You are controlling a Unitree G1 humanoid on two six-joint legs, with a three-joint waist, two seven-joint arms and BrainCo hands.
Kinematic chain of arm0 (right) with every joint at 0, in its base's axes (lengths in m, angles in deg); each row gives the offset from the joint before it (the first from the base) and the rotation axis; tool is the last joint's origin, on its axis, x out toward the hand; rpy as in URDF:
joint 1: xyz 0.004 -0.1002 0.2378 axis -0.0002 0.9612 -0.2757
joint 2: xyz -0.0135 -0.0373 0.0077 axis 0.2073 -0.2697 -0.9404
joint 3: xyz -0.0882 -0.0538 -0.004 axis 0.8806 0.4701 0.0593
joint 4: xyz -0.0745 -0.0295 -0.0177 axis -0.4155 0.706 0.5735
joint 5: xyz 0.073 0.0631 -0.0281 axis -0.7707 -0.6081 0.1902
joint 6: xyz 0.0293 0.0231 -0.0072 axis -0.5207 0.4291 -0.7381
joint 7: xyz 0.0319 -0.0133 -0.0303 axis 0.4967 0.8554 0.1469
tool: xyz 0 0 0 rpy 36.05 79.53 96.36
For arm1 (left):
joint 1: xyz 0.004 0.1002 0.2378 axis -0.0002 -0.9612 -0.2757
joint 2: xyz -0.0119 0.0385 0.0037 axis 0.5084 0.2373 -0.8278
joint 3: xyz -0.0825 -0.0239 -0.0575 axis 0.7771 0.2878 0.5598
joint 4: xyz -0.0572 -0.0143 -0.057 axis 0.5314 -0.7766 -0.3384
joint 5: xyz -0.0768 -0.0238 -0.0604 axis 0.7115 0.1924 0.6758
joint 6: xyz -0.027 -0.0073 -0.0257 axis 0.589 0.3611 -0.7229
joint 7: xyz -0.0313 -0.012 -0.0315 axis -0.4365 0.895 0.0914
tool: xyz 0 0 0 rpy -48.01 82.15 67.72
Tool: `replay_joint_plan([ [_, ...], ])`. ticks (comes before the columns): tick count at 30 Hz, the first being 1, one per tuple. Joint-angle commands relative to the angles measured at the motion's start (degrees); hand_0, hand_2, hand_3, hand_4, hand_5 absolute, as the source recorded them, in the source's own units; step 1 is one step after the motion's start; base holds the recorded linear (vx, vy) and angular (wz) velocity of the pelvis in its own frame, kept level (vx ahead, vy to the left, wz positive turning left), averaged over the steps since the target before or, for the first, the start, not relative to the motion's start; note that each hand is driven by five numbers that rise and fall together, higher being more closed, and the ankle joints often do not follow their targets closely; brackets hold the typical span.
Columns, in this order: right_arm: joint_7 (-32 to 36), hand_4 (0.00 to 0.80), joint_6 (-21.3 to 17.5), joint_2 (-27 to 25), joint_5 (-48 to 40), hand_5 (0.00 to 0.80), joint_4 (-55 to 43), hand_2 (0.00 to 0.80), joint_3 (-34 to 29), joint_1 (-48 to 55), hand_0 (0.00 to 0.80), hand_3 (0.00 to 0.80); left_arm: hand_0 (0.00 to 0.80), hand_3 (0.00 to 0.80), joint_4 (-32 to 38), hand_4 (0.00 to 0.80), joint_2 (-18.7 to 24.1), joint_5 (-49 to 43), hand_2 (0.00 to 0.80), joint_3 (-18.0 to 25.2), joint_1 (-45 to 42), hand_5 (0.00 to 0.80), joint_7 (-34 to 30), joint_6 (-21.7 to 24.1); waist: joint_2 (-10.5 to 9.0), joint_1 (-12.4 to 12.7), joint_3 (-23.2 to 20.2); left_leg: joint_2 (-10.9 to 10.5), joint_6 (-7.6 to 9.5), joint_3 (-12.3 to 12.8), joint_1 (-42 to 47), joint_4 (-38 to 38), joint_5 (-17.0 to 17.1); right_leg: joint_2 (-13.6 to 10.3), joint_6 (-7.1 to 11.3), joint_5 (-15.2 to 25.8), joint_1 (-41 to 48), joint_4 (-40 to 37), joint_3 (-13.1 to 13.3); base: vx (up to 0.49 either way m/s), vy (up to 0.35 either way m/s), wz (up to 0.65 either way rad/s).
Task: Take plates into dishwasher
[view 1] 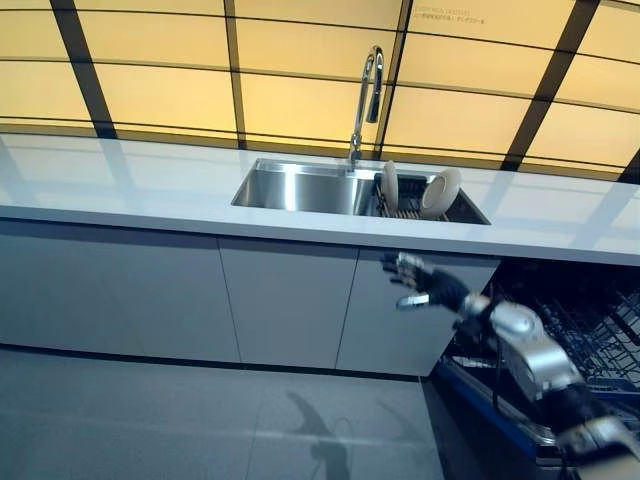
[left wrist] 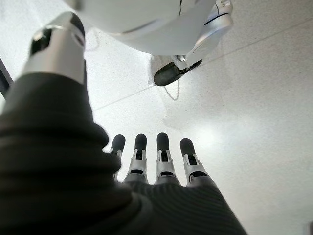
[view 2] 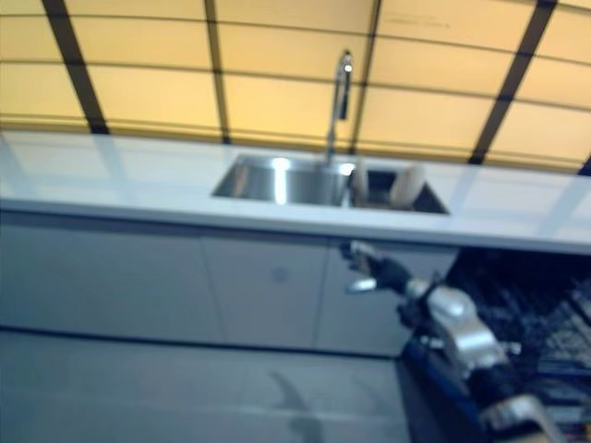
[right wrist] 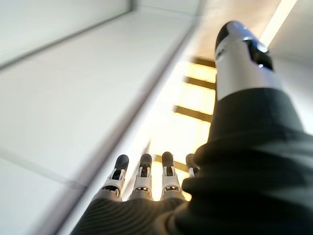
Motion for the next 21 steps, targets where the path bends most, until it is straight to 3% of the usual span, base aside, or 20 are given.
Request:
replay_joint_plan([
  [1, 2.61, 0.000, 1.02, -2.79, -11.42, 0.000, 4.38, 0.000, -0.54, -7.32, 0.000, 0.000, 0.000, 0.000, -4.25, 0.000, 1.68, -1.28, 0.000, -1.80, 3.03, 0.000, 0.64, -0.50, -2.02, 3.22, 1.27, -1.30, 4.10, -2.71, -4.09, 15.72, -3.57, 3.67, -6.73, -3.95, -0.31, 6.49, 0.96, 0.057, -0.092, 0.12],
  [3, 2.80, 0.000, 0.37, -3.06, -14.03, 0.000, 6.22, 0.000, -0.19, -8.72, 0.000, 0.000, 0.000, 0.000, -5.33, 0.000, 1.70, 0.08, 0.000, -0.73, 3.01, 0.000, 0.90, -0.05, -2.65, 4.54, 2.73, -3.51, 4.53, -4.53, -12.27, 28.84, -0.01, 4.10, -8.62, -4.43, -0.08, 7.81, 1.44, 0.077, -0.091, 0.23],
  [5, 3.14, 0.000, -0.21, -3.18, -15.60, 0.000, 7.01, 0.000, -0.38, -9.22, 0.000, 0.000, 0.000, 0.000, -5.61, 0.000, 1.67, 1.56, 0.000, 0.35, 2.74, 0.000, 0.89, 0.09, -2.34, 5.36, 3.57, -4.76, 4.44, -4.01, -16.62, 31.88, 2.66, 4.85, -9.15, -4.46, 0.70, 7.97, 1.98, 0.171, -0.005, 0.15],
  [6, 3.09, 0.000, -0.51, -2.97, -17.07, 0.000, 6.84, 0.000, -0.73, -10.07, 0.000, 0.000, 0.000, 0.000, -5.59, 0.000, 1.55, 1.83, 0.000, 0.77, 2.53, 0.000, 1.21, 0.56, -1.29, 6.18, 4.23, -5.80, 3.94, -3.42, -17.78, 28.55, 4.33, 5.88, -8.76, -4.88, 1.99, 7.71, 2.67, 0.289, 0.084, 0.05],
  [8, 2.94, 0.000, -0.47, -2.50, -20.80, 0.000, 6.18, 0.000, -0.72, -11.43, 0.000, 0.000, 0.000, 0.000, -5.34, 0.000, 1.55, 1.99, 0.000, 0.58, 2.10, 0.000, 1.46, 1.10, 0.51, 7.22, 4.67, -5.07, 2.73, -2.26, -18.48, 20.58, 9.24, 7.60, -8.43, -5.93, 3.98, 7.33, 3.43, 0.436, 0.118, -0.24],
  [9, 3.10, 0.000, 0.24, -2.03, -24.42, 0.000, 5.54, 0.000, -1.00, -13.30, 0.000, 0.000, 0.000, 0.000, -4.65, 0.000, 1.53, 2.34, 0.000, -0.82, 1.66, 0.000, 1.72, 0.81, 2.01, 8.96, 4.55, -3.78, 1.40, -1.61, -20.20, 10.08, 15.08, 9.03, -8.11, -7.37, 7.54, 6.48, 4.64, 0.530, 0.115, -0.51],
  [12, 3.87, 0.000, 0.45, -2.52, -29.41, 0.000, 4.70, 0.000, -0.20, -15.68, 0.000, 0.000, 0.000, 0.000, -4.38, 0.000, 1.25, 4.58, 0.000, -2.25, 0.45, 0.000, 2.19, 1.72, 2.12, 11.54, 4.28, -4.89, 0.65, -2.89, -22.84, 3.05, 19.64, 8.99, -7.78, -9.90, 12.32, 5.96, 8.37, 0.469, 0.100, -0.12],
  [14, 4.19, 0.000, 0.35, -2.77, -29.60, 0.000, 5.14, 0.000, 0.79, -17.17, 0.000, 0.000, 0.000, 0.000, -4.37, 0.000, 1.18, 6.65, 0.000, -2.21, 0.31, 0.000, 2.19, 2.44, 1.87, 12.17, 3.80, -5.23, 1.25, -2.92, -22.94, 2.69, 18.37, 7.98, -7.24, -11.08, 13.06, 6.49, 9.61, 0.303, 0.141, -0.06],
  [16, 6.32, 0.000, -1.15, -2.95, -30.43, 0.000, 7.88, 0.000, 1.56, -18.16, 0.000, 0.000, 0.000, 0.000, -5.28, 0.000, 1.24, 7.05, 0.000, -0.91, 0.96, 0.000, 1.48, 3.26, 1.66, 11.68, 3.06, -3.16, 3.67, 2.02, -22.64, 5.74, 11.99, 6.00, -7.01, -14.28, 12.41, 10.65, 7.98, 0.367, 0.201, -0.59],
  [17, 6.67, 0.000, -1.17, -1.64, -32.09, 0.000, 7.84, 0.000, 0.40, -16.72, 0.000, 0.000, 0.000, 0.000, -5.80, 0.000, 2.03, 7.56, 0.000, -0.82, 1.14, 0.000, 1.31, 4.60, 1.15, 11.94, 1.69, -4.10, 4.33, 1.74, -24.16, 11.67, 8.71, 3.37, -4.97, -14.78, 13.26, 13.42, 6.53, 0.409, 0.165, -0.57],
  [19, 4.57, 0.000, -0.32, -1.00, -30.91, 0.000, 6.59, 0.000, -1.56, -14.73, 0.000, 0.000, 0.000, 0.000, -5.23, 0.000, 2.59, 7.10, 0.000, -0.62, 1.40, 0.000, 0.84, 4.06, -0.06, 12.02, 0.25, -4.60, 5.46, 2.63, -23.38, 11.90, 7.28, 1.09, -2.64, -11.59, 13.18, 14.65, 4.55, 0.314, 0.103, -0.26],
  [21, 5.14, 0.000, -0.24, -1.54, -30.41, 0.000, 8.04, 0.000, -4.29, -12.65, 0.000, 0.000, 0.000, 0.000, -5.13, 0.000, 3.35, 6.17, 0.000, -1.32, 2.37, 0.000, 0.53, 3.22, -1.24, 12.23, -1.01, -5.03, 6.11, 1.75, -22.25, 11.86, 6.37, -1.58, -0.51, -7.41, 11.45, 16.37, 2.18, 0.272, 0.060, -0.24],
])
